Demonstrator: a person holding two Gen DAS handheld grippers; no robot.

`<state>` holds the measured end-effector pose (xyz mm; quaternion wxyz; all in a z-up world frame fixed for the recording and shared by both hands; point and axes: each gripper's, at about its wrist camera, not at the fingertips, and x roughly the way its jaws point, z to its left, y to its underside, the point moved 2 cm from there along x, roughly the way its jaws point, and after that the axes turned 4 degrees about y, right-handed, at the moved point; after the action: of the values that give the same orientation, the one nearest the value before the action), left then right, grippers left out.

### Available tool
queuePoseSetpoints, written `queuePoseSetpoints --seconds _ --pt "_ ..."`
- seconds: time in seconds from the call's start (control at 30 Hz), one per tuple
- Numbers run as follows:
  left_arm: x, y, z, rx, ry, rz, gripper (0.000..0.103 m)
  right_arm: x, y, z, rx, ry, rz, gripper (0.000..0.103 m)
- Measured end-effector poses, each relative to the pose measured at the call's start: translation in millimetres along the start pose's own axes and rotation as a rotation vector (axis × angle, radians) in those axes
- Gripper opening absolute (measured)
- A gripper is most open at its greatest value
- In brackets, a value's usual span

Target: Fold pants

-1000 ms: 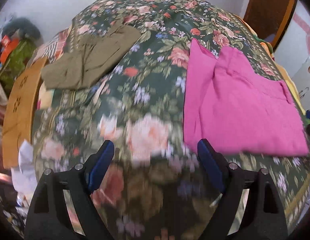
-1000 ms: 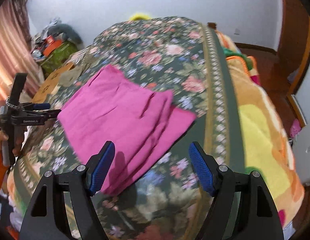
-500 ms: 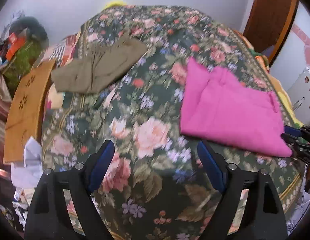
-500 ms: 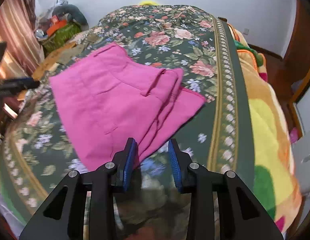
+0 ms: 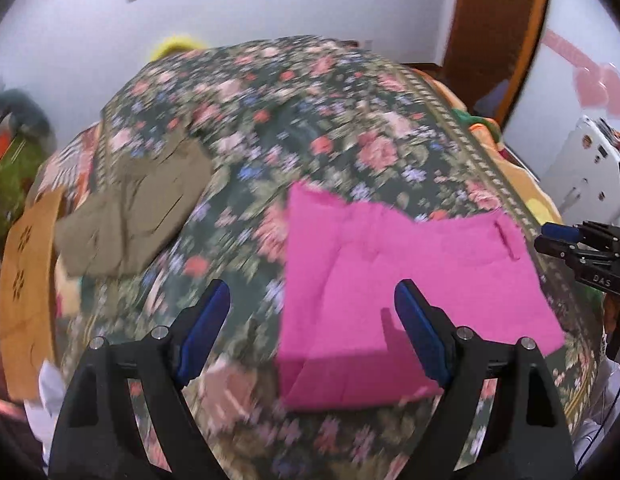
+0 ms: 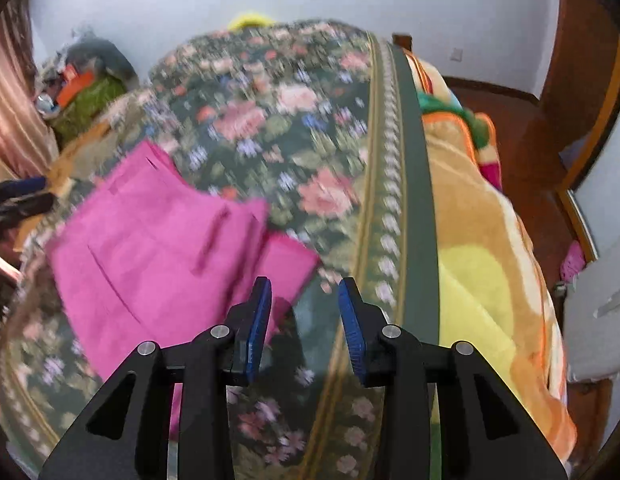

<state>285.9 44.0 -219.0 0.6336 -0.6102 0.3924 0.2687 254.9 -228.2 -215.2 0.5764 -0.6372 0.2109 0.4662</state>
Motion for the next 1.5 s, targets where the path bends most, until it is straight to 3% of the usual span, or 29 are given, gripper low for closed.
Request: queuePoseSetpoints --seconds 0.07,0.13,0.3,0.33,0.47,0.63,0.83,0.97,1.03,1.1,1.17,1.23,1.37,1.47,1.5 --pt "13 -9 -4 0.006 0.038 0.017 0.080 0 -5 8 0.002 -0.030 -0.016 0.034" --pt "36 -18 -8 0.015 0.082 0.062 0.065 6 -8 15 0.000 -0.067 -0.016 0.035" --pt "83 -24 -8 -0.022 0.163 0.169 0.052 31 -11 32 -0.015 -0.102 -0.005 0.035" --pt "89 -24 -7 -0.029 0.179 0.180 0.048 33 -12 32 -0.016 -0.112 -0.001 0.029" --pt "96 -23 -10 -0.029 0.203 0.177 0.034 33 -17 34 -0.055 -0.093 -0.028 0.015" --pt "79 -23 -18 0.029 0.145 0.106 0.018 24 -23 42 -0.120 -0.058 -0.090 0.010" --pt "55 -36 -15 0.047 0.096 -0.003 0.017 25 -40 44 -0.139 -0.040 -0.141 0.009" --pt "79 -40 -8 0.016 0.090 0.057 0.018 42 -46 40 -0.134 -0.036 -0.106 0.009" --pt "100 -36 -3 0.005 0.073 0.118 0.025 57 -45 40 -0.142 -0.018 -0.065 0.010" --pt "104 -33 -1 -0.008 0.082 0.130 0.027 65 -43 37 -0.131 -0.017 -0.028 0.011" --pt "97 -36 2 -0.021 0.101 0.126 0.030 60 -44 29 -0.092 -0.022 -0.023 0.018" --pt "80 -40 6 -0.014 0.071 0.100 0.043 48 -43 24 -0.069 -0.012 -0.025 0.022" --pt "49 -39 12 0.026 0.021 0.046 0.045 19 -37 24 -0.061 -0.020 -0.042 0.024" --pt "31 -28 12 0.047 0.029 0.038 0.051 1 -27 34 -0.054 -0.073 -0.053 0.036" --pt "27 -22 11 0.049 0.036 0.041 0.057 -1 -23 38 -0.057 -0.090 -0.054 0.040"
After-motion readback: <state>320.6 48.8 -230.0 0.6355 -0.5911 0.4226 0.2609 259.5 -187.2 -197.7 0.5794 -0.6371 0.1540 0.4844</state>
